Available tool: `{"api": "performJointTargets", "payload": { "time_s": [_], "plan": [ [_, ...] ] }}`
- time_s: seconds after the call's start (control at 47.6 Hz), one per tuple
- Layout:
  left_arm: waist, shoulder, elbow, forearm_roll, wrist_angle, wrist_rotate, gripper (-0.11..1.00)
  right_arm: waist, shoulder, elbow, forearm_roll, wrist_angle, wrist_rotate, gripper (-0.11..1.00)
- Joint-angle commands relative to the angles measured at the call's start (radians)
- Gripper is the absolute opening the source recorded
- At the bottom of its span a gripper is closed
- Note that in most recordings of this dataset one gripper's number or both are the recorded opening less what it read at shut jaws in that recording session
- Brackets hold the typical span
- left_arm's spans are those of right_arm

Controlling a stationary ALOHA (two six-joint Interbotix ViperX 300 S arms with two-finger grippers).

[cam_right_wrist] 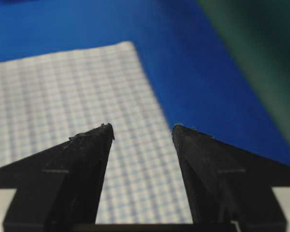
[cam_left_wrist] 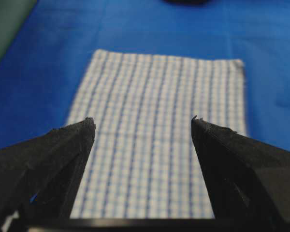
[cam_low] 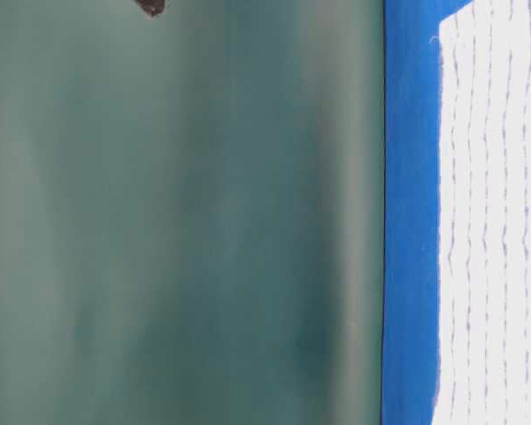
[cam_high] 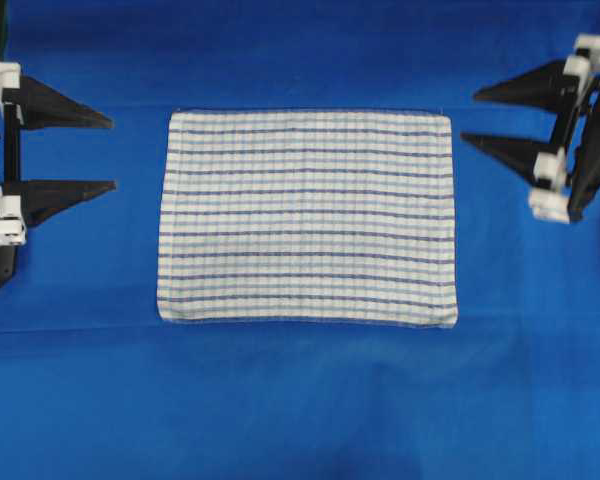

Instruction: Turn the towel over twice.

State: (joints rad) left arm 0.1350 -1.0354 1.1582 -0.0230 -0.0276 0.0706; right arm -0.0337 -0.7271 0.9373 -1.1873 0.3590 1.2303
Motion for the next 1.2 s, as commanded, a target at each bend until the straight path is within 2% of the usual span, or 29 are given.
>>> {"api": "performJointTargets", "payload": {
  "time_s": [0.0,0.168,0.336,0.546,0.903,1.176],
  "plan": [
    [0.026,-0.029,-0.011,-0.002,0.038,0.008,0.75,-0.04,-0.041,-0.006,-0.012,0.0,-0.009,0.58],
    [0.04,-0.146,0.003,-0.002,0.123,0.009,0.75,-0.063,-0.181,0.048,-0.009,0.014,-0.041,0.55],
    [0.038,-0.27,0.041,-0.002,0.189,0.002,0.75,-0.064,-0.334,0.147,0.008,0.014,-0.038,0.54],
    [0.037,-0.347,0.098,-0.002,0.227,-0.002,0.73,-0.064,-0.451,0.267,0.032,0.002,-0.035,0.54],
    [0.029,-0.399,0.173,-0.005,0.222,-0.029,0.73,-0.063,-0.528,0.422,0.048,-0.081,-0.002,0.43],
    [0.026,-0.4,0.184,-0.006,0.209,-0.031,0.73,-0.063,-0.532,0.44,0.046,-0.124,0.005,0.38]
  ]
}}
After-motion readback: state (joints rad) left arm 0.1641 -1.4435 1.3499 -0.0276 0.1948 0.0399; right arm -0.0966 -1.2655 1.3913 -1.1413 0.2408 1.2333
